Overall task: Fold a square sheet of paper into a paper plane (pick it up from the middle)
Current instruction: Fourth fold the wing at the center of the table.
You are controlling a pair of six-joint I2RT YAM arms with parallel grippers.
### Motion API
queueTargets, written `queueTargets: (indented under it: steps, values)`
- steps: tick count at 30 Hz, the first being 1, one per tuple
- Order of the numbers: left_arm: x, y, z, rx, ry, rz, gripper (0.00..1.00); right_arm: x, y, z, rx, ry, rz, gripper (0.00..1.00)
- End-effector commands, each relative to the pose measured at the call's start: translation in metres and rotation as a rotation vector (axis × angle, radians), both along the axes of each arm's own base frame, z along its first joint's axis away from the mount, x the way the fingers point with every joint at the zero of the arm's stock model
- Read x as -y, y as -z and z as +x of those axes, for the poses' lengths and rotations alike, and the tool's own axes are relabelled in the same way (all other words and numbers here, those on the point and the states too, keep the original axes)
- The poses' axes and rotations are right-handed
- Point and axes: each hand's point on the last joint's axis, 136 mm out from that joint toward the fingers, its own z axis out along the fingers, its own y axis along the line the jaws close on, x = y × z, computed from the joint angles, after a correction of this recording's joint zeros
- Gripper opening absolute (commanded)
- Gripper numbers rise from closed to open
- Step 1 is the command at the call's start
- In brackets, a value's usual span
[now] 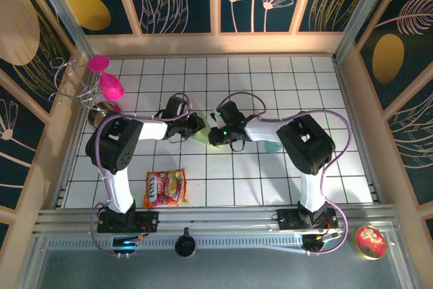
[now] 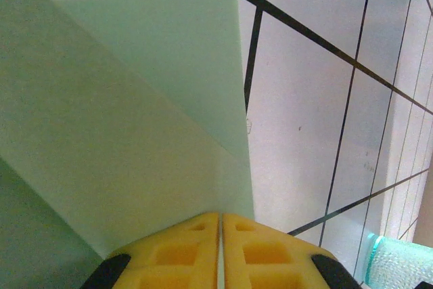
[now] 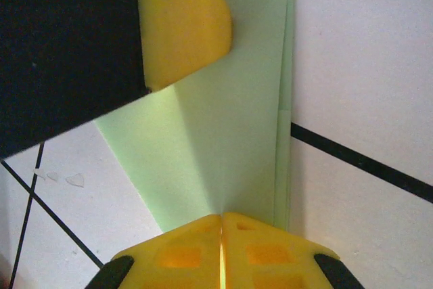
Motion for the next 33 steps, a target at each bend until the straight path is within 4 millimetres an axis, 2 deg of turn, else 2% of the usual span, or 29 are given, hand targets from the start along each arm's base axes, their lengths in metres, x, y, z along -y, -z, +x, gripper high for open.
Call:
queueTargets:
  steps: [1, 20, 23, 26, 27, 30, 33]
  values:
    - [-0.028, 0.041, -0.017, -0.108, -0.042, 0.152, 0.1, 0.026, 0.015, -0.027, -0.085, -0.017, -0.083, 0.1]
    - [-0.028, 0.042, -0.018, -0.109, -0.037, 0.16, 0.1, 0.061, 0.02, -0.054, -0.126, 0.001, -0.149, 0.09]
    - [-0.028, 0.04, -0.018, -0.105, -0.034, 0.156, 0.1, 0.058, 0.005, -0.046, -0.091, 0.011, -0.119, 0.08]
    - [-0.028, 0.04, -0.018, -0.104, -0.032, 0.159, 0.1, 0.046, -0.022, -0.032, -0.028, 0.027, -0.041, 0.09]
    - [-0.028, 0.04, -0.018, -0.104, -0.032, 0.161, 0.1, 0.045, -0.028, -0.025, -0.009, 0.053, -0.029, 0.12]
    - [-0.028, 0.041, -0.018, -0.106, -0.032, 0.16, 0.1, 0.043, -0.033, -0.01, 0.006, 0.11, -0.001, 0.23]
    - [-0.028, 0.042, -0.019, -0.108, -0.03, 0.16, 0.1, 0.036, -0.03, -0.001, 0.008, 0.109, -0.007, 0.26]
